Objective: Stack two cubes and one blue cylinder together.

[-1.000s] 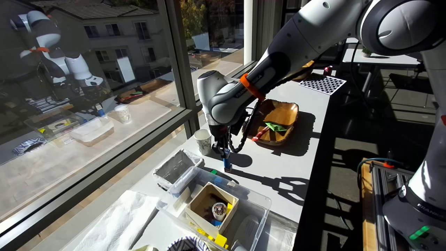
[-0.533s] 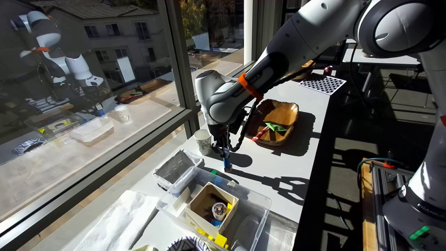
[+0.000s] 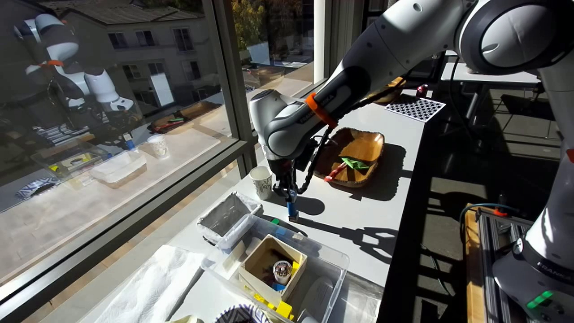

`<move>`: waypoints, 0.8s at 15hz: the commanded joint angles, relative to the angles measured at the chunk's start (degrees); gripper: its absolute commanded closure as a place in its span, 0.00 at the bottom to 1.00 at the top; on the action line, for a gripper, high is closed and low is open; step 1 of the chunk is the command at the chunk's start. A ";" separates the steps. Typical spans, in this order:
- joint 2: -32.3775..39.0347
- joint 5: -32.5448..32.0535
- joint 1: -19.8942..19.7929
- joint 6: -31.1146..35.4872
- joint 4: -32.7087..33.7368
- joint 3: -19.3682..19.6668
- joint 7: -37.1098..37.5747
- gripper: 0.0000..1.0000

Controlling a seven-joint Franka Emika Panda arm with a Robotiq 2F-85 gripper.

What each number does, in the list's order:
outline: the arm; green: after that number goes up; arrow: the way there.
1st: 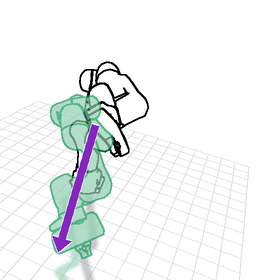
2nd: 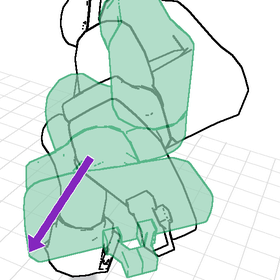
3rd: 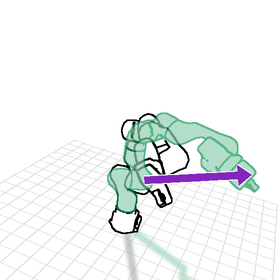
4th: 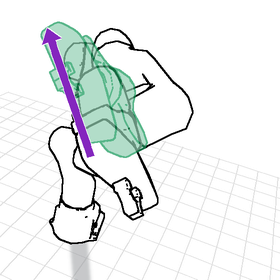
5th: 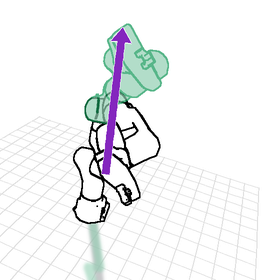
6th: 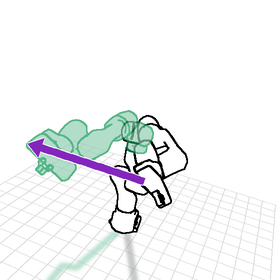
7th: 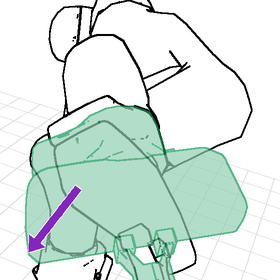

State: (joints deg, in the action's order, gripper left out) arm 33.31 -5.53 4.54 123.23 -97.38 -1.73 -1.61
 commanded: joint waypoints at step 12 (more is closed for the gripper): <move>2.15 -0.84 0.22 -3.10 2.81 0.13 -1.14 0.27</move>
State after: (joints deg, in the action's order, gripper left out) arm 34.46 -5.57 4.54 122.24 -96.22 -1.71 -2.42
